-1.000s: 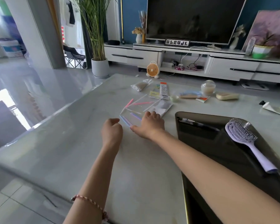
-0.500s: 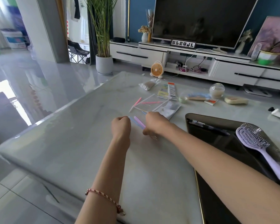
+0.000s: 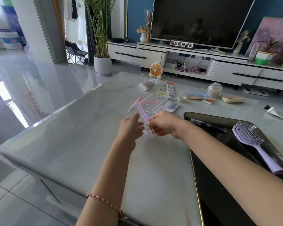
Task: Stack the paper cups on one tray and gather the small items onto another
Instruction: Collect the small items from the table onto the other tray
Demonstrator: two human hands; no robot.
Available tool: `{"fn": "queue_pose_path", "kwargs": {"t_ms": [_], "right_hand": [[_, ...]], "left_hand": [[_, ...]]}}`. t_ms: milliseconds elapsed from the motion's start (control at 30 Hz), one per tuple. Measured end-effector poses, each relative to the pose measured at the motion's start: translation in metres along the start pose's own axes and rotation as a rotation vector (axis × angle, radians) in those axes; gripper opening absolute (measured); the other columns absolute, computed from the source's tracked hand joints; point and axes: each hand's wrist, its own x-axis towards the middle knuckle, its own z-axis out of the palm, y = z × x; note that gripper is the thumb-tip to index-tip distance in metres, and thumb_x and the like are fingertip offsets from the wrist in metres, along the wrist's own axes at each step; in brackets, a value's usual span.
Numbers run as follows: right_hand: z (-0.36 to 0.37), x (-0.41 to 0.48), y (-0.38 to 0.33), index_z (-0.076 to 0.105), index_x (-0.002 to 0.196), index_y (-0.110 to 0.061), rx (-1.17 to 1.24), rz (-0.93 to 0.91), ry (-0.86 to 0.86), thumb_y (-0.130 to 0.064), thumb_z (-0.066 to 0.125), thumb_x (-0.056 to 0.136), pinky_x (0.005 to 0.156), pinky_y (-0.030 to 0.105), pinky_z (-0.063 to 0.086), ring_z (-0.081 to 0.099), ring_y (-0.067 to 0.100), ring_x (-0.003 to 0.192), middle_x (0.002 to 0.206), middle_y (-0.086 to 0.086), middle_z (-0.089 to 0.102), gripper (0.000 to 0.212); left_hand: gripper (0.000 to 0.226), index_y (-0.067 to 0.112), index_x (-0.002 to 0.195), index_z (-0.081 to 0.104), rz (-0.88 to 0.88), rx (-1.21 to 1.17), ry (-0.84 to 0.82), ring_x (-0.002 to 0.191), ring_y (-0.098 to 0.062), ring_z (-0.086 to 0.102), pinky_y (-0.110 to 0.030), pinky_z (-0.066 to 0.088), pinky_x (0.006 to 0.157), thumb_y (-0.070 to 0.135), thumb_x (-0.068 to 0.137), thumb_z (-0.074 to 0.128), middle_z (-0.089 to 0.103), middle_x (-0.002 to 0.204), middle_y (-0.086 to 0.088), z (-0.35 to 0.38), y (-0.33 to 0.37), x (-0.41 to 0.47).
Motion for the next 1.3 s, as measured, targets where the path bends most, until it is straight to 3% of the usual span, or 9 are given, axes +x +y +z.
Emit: {"fn": "queue_pose_path", "kwargs": {"t_ms": [200, 300, 467, 700, 900, 1000, 1100, 1200, 1300], "right_hand": [[0.007, -0.009, 0.002, 0.057, 0.077, -0.016, -0.022, -0.107, -0.044, -0.017, 0.056, 0.092, 0.054, 0.020, 0.043, 0.052, 0.011, 0.058, 0.070, 0.004, 0.059, 0.014], [0.013, 0.006, 0.012, 0.061, 0.087, -0.004, -0.420, -0.157, 0.177, -0.024, 0.059, 0.088, 0.073, 0.032, 0.048, 0.060, 0.027, 0.081, 0.094, 0.018, 0.063, 0.020], [0.024, 0.011, 0.013, 0.055, 0.091, -0.007, -0.764, -0.105, 0.173, -0.019, 0.047, 0.094, 0.080, 0.032, 0.045, 0.057, 0.034, 0.102, 0.110, 0.023, 0.058, 0.014], [0.020, 0.001, 0.004, 0.048, 0.056, -0.009, -0.205, -0.076, 0.046, -0.014, 0.054, 0.091, 0.038, 0.015, 0.030, 0.042, 0.012, 0.046, 0.056, 0.006, 0.045, 0.036], [0.026, 0.010, 0.004, 0.045, 0.049, -0.014, -0.417, -0.157, 0.004, -0.017, 0.057, 0.089, 0.049, 0.020, 0.033, 0.040, 0.015, 0.052, 0.047, 0.000, 0.048, 0.042], [0.025, 0.013, -0.002, 0.051, 0.055, -0.014, -0.433, -0.183, -0.025, -0.017, 0.055, 0.089, 0.060, 0.025, 0.042, 0.055, 0.022, 0.069, 0.076, 0.011, 0.062, 0.034], [0.018, 0.020, -0.007, 0.059, 0.067, -0.012, -0.340, -0.215, 0.003, -0.023, 0.056, 0.090, 0.053, 0.021, 0.043, 0.054, 0.016, 0.060, 0.075, 0.008, 0.061, 0.027], [0.012, 0.041, 0.003, 0.063, 0.091, -0.009, -0.494, -0.250, 0.276, -0.016, 0.055, 0.088, 0.083, 0.031, 0.048, 0.059, 0.027, 0.095, 0.100, 0.012, 0.063, 0.011], [0.017, 0.052, 0.014, 0.054, 0.117, -0.004, -0.799, -0.223, 0.322, -0.015, 0.048, 0.090, 0.101, 0.035, 0.038, 0.046, 0.031, 0.121, 0.128, 0.015, 0.051, 0.030]], "left_hand": [[0.031, 0.006, 0.078, 0.052, -0.033, -0.208, -0.036, 0.066, -0.025, 0.057, -0.038, 0.050, 0.071, 0.013, 0.100, 0.032, 0.058, 0.076, -0.013, 0.001, -0.006, -0.001], [0.018, 0.004, 0.093, 0.047, -0.043, -0.252, 0.040, 0.058, -0.021, 0.063, -0.033, 0.050, 0.062, 0.008, 0.099, 0.030, 0.059, 0.077, -0.011, -0.009, -0.004, 0.005], [0.022, 0.005, 0.114, 0.040, -0.088, -0.258, 0.032, 0.065, -0.025, 0.059, -0.036, 0.049, 0.063, 0.002, 0.098, 0.024, 0.056, 0.079, -0.015, -0.015, -0.004, 0.005], [0.017, 0.001, 0.097, 0.047, -0.115, -0.202, 0.051, 0.064, -0.025, 0.055, -0.038, 0.047, 0.057, 0.002, 0.097, 0.029, 0.054, 0.080, -0.014, -0.009, -0.006, 0.010], [0.024, 0.008, 0.077, 0.050, -0.142, -0.228, -0.016, 0.035, -0.013, 0.059, -0.026, 0.050, 0.037, 0.016, 0.097, 0.041, 0.056, 0.071, -0.008, -0.006, -0.010, 0.014], [0.019, 0.009, 0.080, 0.053, -0.064, -0.113, -0.058, 0.043, -0.013, 0.059, -0.028, 0.052, 0.047, 0.018, 0.096, 0.046, 0.057, 0.068, -0.005, -0.008, -0.007, 0.019], [0.014, 0.005, 0.088, 0.050, -0.046, -0.205, -0.011, 0.054, -0.021, 0.061, -0.035, 0.053, 0.058, 0.007, 0.097, 0.040, 0.058, 0.075, -0.010, -0.011, -0.004, 0.024], [0.017, 0.004, 0.109, 0.043, -0.066, -0.306, 0.044, 0.066, -0.026, 0.060, -0.037, 0.051, 0.064, 0.005, 0.098, 0.031, 0.056, 0.081, -0.012, -0.016, -0.004, 0.030], [0.031, 0.001, 0.125, 0.040, -0.072, -0.294, 0.054, 0.069, -0.024, 0.057, -0.036, 0.049, 0.066, 0.001, 0.097, 0.027, 0.055, 0.082, -0.012, -0.016, -0.004, 0.034]]}}
